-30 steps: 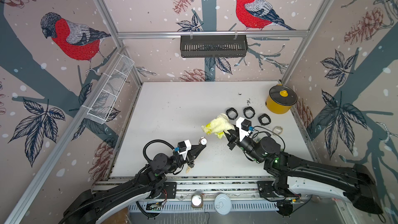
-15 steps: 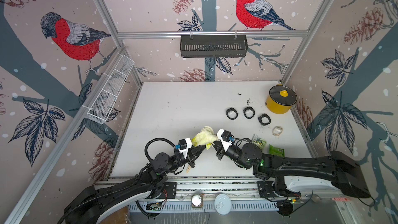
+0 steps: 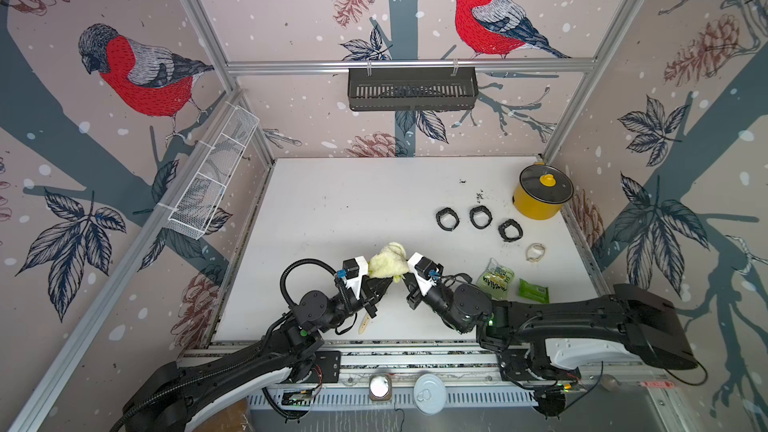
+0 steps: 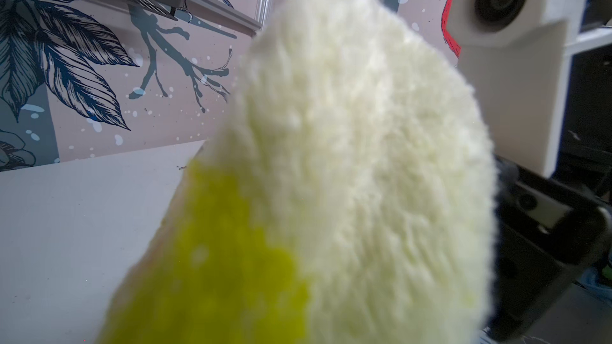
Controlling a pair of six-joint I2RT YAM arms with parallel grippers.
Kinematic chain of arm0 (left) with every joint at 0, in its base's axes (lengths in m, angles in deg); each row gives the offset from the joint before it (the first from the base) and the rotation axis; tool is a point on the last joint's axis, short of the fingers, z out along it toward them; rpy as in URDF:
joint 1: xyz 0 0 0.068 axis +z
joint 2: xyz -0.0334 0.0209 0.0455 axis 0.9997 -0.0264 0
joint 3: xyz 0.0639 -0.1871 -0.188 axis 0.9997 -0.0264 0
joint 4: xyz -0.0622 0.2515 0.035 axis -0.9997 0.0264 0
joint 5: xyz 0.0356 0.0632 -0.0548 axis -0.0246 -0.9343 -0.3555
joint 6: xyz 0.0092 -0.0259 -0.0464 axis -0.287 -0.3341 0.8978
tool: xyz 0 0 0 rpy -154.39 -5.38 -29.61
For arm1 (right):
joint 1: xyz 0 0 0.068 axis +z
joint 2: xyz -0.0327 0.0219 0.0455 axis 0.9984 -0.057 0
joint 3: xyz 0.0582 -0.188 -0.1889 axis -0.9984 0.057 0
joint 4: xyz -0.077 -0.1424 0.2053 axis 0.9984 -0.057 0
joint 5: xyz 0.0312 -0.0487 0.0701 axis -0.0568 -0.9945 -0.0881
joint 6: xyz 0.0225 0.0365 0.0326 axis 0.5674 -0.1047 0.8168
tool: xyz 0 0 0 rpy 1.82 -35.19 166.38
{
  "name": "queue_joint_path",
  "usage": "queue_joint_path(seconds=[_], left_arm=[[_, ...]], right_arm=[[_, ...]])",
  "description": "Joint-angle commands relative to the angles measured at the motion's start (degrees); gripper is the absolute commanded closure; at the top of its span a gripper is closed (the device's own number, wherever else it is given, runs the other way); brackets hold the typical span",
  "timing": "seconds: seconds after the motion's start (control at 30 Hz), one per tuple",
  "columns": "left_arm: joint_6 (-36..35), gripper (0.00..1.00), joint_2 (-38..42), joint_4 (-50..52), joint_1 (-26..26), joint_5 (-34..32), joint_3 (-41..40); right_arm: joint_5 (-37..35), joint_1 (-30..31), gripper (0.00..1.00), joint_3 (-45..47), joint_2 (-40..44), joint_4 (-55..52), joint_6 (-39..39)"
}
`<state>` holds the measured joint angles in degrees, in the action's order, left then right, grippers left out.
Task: Wipe the watch dial
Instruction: Wipe the dirt from the watch dial.
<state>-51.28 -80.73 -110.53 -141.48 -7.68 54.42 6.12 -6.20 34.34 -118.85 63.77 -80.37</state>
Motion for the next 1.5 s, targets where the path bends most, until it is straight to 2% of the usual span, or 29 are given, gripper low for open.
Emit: queue_joint_path(seconds=[0.0, 0.3, 0.47, 0.57, 0.83, 1.03, 1.27, 1.37, 1.47], left_arm=[[0.6, 1.00, 1.7, -10.6, 0.0, -1.9, 0.7], [0.2, 1.00, 2.3, -12.4, 0.0, -2.1, 0.8], [-0.2, 1.00, 3.8, -12.8, 0.0, 0.3, -0.2], [0.2, 1.00, 4.8, -12.6, 0.0, 1.5, -0.3], [-2.8, 1.00, 5.4, -12.2, 0.0, 8.5, 0.1], [-9.9, 1.00, 5.6, -11.8, -0.1, 18.6, 1.2], [-16.1, 1.00, 2.5, -12.4, -1.2, 30.6, 2.8], [-17.1, 1.00, 1.6, -12.1, -1.7, 32.3, 3.3], [-17.9, 1.00, 1.5, -11.7, -1.8, 33.2, 3.5]], right_arm=[[4.4, 1.8, 0.99, 0.9, -1.3, -9.5, 0.0], [-1.2, 2.2, 0.99, 3.6, 0.4, -12.0, 0.3], [-6.9, 0.0, 0.99, 5.4, 5.7, -15.2, 0.6], [-7.2, -2.9, 0.99, 7.4, 10.1, -16.5, 1.4], [-3.1, -12.0, 0.99, 14.9, 29.1, -19.6, 5.5], [0.5, -17.9, 0.99, 19.0, 40.2, -26.1, 8.8], [11.1, -21.2, 0.99, 24.8, 39.2, -27.5, 16.9], [14.1, -21.2, 0.98, 26.6, 36.3, -26.6, 19.6], [16.6, -21.3, 0.92, 28.3, 32.4, -23.9, 21.9]])
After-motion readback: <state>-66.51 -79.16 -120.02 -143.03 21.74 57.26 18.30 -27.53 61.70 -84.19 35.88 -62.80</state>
